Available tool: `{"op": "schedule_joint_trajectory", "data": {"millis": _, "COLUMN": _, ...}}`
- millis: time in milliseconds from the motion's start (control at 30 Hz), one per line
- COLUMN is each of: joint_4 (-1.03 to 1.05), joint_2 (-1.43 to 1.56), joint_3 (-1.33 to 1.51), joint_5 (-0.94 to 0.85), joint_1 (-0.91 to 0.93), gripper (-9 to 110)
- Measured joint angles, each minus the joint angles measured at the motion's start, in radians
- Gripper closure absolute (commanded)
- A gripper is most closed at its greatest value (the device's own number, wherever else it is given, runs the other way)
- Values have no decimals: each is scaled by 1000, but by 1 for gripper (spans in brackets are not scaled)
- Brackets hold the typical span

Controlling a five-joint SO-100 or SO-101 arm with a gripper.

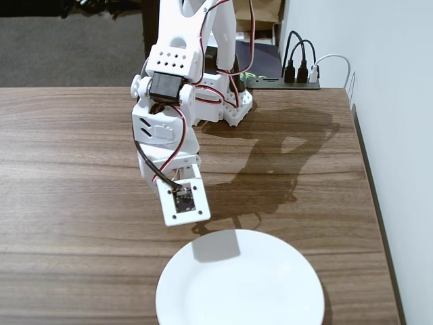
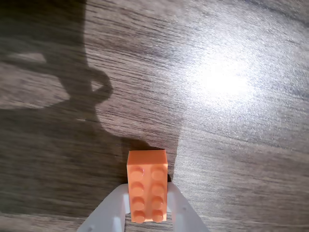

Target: Grasp a lego block and put it on the plate.

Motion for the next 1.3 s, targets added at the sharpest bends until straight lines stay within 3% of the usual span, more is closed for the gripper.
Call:
{"op": "schedule_joint_trajectory", "data": {"millis": 400, "joint_4": 12, "joint_2": 247, "joint_3": 69, "joint_5": 282, "joint_1": -206, "gripper": 101}}
{"op": "schedule_joint_trajectory", "data": {"millis": 767, "joint_4": -106, "joint_2": 310, "joint_3": 71, "joint_5": 584, "joint_1": -351, "gripper": 101}}
{"op": "schedule_joint_trajectory", "data": {"millis": 1300, "joint_4": -89, "joint_2": -64, "joint_3": -373, "joint_5": 779, "joint_1": -387, "gripper": 101}}
